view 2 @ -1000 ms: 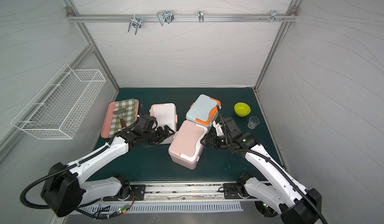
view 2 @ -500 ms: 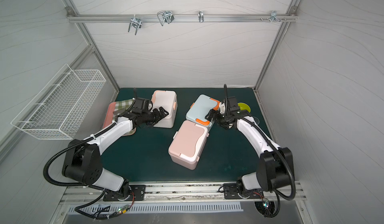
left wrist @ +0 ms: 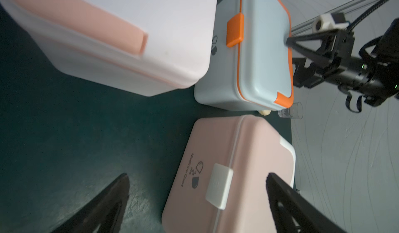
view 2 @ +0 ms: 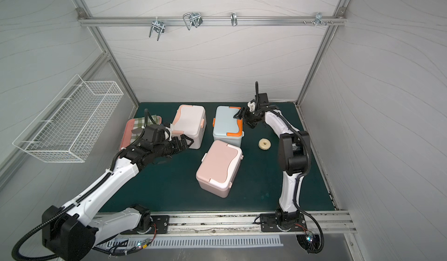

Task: Open first aid kits and take out gauze
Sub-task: Move the first aid kit to the center of the board.

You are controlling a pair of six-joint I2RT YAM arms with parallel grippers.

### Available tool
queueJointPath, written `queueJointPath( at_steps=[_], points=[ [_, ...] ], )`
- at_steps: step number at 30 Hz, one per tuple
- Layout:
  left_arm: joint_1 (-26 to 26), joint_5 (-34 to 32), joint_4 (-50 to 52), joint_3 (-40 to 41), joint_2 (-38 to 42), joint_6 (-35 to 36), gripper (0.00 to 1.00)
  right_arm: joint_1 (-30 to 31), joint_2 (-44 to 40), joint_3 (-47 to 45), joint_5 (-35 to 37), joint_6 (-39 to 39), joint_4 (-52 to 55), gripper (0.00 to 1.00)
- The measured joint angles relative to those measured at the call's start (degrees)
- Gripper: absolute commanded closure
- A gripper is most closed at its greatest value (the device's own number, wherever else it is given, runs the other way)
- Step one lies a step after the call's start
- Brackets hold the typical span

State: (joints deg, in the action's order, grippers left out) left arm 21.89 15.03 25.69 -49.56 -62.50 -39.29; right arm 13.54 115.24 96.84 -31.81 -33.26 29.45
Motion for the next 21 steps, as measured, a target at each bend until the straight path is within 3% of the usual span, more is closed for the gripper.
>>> queueJointPath(
  at_steps=[4,9,15,21],
  points=[
    [0.8,0.3,-0.1,4.3,2.8,-1.2,0.01,0.0,-1.9,0.2,1.0,1.2,2.4,0.01],
    [0.8,0.0,-0.4,4.4,0.4,-1.0,0.01,0.0,-14.3,-9.2,5.0,4.3,4.7,0.01],
    [-0.9,-0.7,-3.0,-2.2,-11.9,0.7,0.01,1.5,-34.0,-23.6,6.3,7.3,5.9,0.01],
    [-6.4,1.5,-7.2,-11.2,-25.1,1.9,0.01,6.3,-47.2,-36.3,6.4,8.7,8.5,0.01]
  ],
)
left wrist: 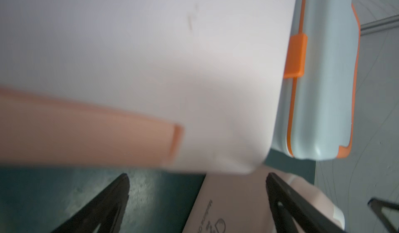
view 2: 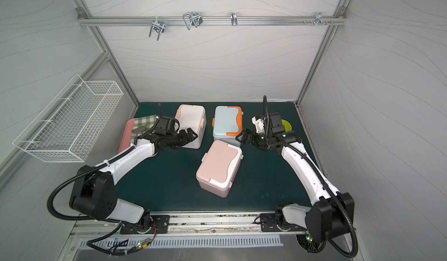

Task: Open first aid kits and take out gauze
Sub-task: Move the first aid kit to the center of the board, then adjust the first aid kit at the center of the board.

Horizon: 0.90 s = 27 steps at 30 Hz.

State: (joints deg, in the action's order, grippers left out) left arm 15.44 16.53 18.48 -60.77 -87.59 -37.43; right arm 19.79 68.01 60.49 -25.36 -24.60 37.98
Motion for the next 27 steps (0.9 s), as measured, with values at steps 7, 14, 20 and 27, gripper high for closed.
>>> queueJointPath(
  at_steps=[7,14,20,27],
  points=[
    [-1.8,2.8,-2.0,-1.9,-2.0,-0.2,0.01,0.8,-9.8,-9.4,-2.4,-1.3,1.3,0.01],
    [6.8,3.8,-0.9,5.6,11.0,-1.9,0.01,3.3,-11.4,-12.8,-7.0,-3.5,1.1,0.01],
    [16.5,4.6,0.9,10.6,18.8,-3.6,0.01,8.1,-6.5,-13.8,-9.2,-5.4,-2.4,0.03],
    [25.2,3.3,1.0,17.0,20.3,-8.3,0.01,8.4,2.2,-10.3,-9.2,-5.8,-5.5,0.10]
  ],
)
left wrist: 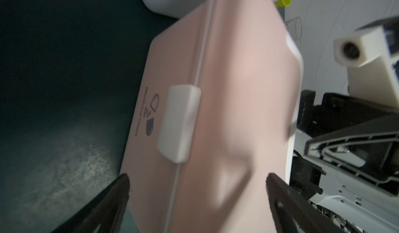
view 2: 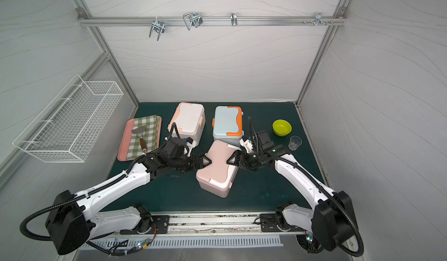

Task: Open first aid kits and take out gauze
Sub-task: Adjust the first aid kit at the center of the board.

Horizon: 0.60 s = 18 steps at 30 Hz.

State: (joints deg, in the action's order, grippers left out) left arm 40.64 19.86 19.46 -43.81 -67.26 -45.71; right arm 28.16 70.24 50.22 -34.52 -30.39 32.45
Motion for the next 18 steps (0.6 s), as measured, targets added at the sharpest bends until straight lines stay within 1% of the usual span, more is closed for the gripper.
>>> queueJointPath(
  at_steps=[3,6,8,9,10,14,18],
  points=[
    [3.8,-1.8,-1.4,0.3,-0.5,-2.0,0.01,0.0,4.1,3.5,0.4,0.0,-1.1,0.10],
    [5.9,-3.1,-4.1,0.3,-2.0,-4.1,0.01,-0.2,8.0,6.8,1.1,0.0,-2.3,0.10],
    [6.6,-3.6,-6.1,0.4,-2.9,-5.4,0.01,-0.8,10.1,8.5,1.5,0.2,-2.9,0.06],
    [6.7,-4.1,-7.2,0.5,-3.3,-5.7,0.01,-1.2,10.8,9.1,1.6,0.2,-3.2,0.01],
    [6.8,-4.5,-8.0,0.6,-3.5,-5.9,0.01,-1.5,11.4,9.6,1.6,0.4,-3.4,0.01],
    [6.7,-7.5,-9.0,1.5,-2.6,-6.5,0.01,-2.0,11.3,11.1,4.4,1.6,-2.4,0.01],
    [5.2,-9.7,-8.7,5.3,2.8,-6.6,0.01,-2.0,7.8,11.1,8.0,3.9,0.8,0.01]
  ],
)
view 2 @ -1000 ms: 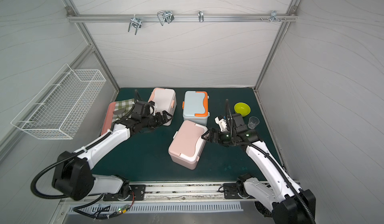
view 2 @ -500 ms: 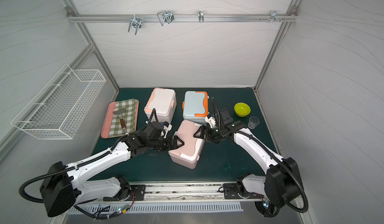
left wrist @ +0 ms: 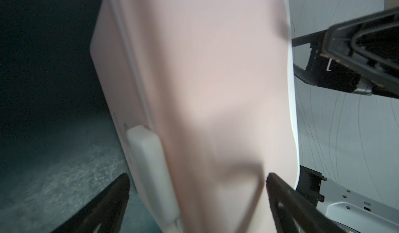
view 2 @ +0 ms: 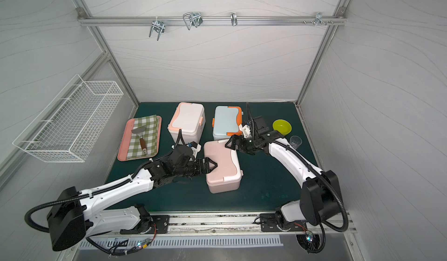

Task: Open first aid kits and take out gauze
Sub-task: Adjust the first aid kit at the center of the board.

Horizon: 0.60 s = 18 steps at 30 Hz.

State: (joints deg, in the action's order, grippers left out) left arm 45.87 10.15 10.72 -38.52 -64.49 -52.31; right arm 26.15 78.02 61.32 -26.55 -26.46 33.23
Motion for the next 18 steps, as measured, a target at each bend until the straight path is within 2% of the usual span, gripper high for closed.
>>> queueJointPath(
  at_steps=[4,8,13,18],
  points=[
    [-4.3,0.6,-0.3,4.5,5.8,-0.1,0.01,1.5,-6.3,-0.7,3.3,2.8,3.2,0.06],
    [-10.4,5.3,-4.0,9.6,8.8,-1.0,0.01,6.2,-10.7,-2.1,5.8,4.6,5.1,0.18],
    [-13.3,11.6,-11.5,11.9,6.2,-3.1,0.02,10.1,-10.3,-4.5,7.9,5.4,6.6,0.31],
    [-13.3,16.8,-21.4,11.9,0.2,-5.5,0.06,11.4,-9.2,-5.5,9.4,5.5,7.6,0.31]
  ],
)
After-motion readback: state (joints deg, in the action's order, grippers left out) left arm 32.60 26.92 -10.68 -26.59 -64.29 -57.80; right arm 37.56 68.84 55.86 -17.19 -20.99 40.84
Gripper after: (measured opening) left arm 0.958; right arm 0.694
